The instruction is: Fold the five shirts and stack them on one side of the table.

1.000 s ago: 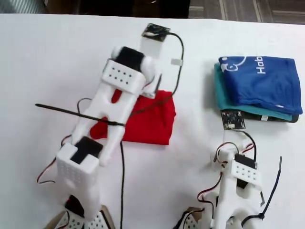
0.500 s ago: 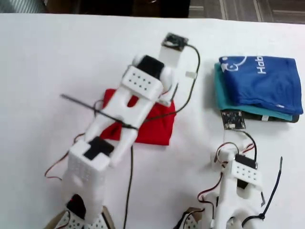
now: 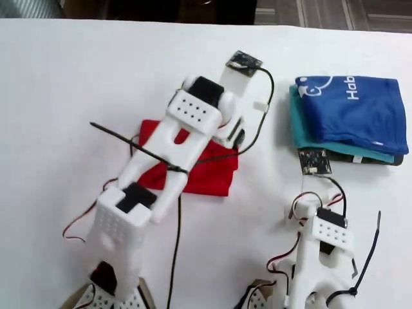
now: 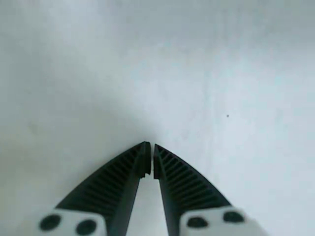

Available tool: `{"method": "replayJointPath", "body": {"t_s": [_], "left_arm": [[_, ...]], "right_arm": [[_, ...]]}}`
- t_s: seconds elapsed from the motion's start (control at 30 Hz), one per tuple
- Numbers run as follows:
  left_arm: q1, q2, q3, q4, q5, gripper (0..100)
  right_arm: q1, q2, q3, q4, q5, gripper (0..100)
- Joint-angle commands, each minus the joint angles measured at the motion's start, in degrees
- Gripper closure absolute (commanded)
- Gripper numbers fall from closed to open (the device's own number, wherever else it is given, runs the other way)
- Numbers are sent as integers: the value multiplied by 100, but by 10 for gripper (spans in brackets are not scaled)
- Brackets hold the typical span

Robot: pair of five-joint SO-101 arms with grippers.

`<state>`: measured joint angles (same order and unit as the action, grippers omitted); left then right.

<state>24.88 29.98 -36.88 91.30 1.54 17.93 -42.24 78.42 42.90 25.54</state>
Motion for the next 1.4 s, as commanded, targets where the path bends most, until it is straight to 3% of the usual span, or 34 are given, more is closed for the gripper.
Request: {"method": "replayJointPath", "body": {"t_s": [0.0, 0.1, 0.23, 0.43, 0.57, 0.77, 0.93, 1.07, 1.2, 1.37], "left_arm": [[-369, -105, -866, 264, -712, 796], [-1046, -123, -1508, 440, -1213, 840], [-2470, -88, -1877, 976, -1407, 983], [-4826, -167, -1736, 1116, -1415, 973], [-5776, -800, -576, 1134, -1468, 973], [-6145, -3323, 2492, 686, -2022, 973], [-6303, -5257, 5657, -1055, -2101, 973], [-6303, -5811, 7960, -2646, -2066, 973], [-6321, -5969, 9138, -3763, -1908, 973], [-6312, -5960, 9613, -4554, -1196, 973]], "right_arm": [[-48, -145, -26, -92, -26, 979], [-48, -145, -26, -92, -26, 979], [-48, -145, -26, -92, -44, 979], [-48, -145, -26, -92, -44, 979], [-57, -145, -26, -92, -44, 979], [-57, -145, -26, -75, -44, 979], [-57, -145, -26, -66, -44, 979], [-57, -145, -26, -66, -44, 979], [-57, -145, -26, -66, -44, 979], [-57, -145, -26, -66, -44, 979]]}}
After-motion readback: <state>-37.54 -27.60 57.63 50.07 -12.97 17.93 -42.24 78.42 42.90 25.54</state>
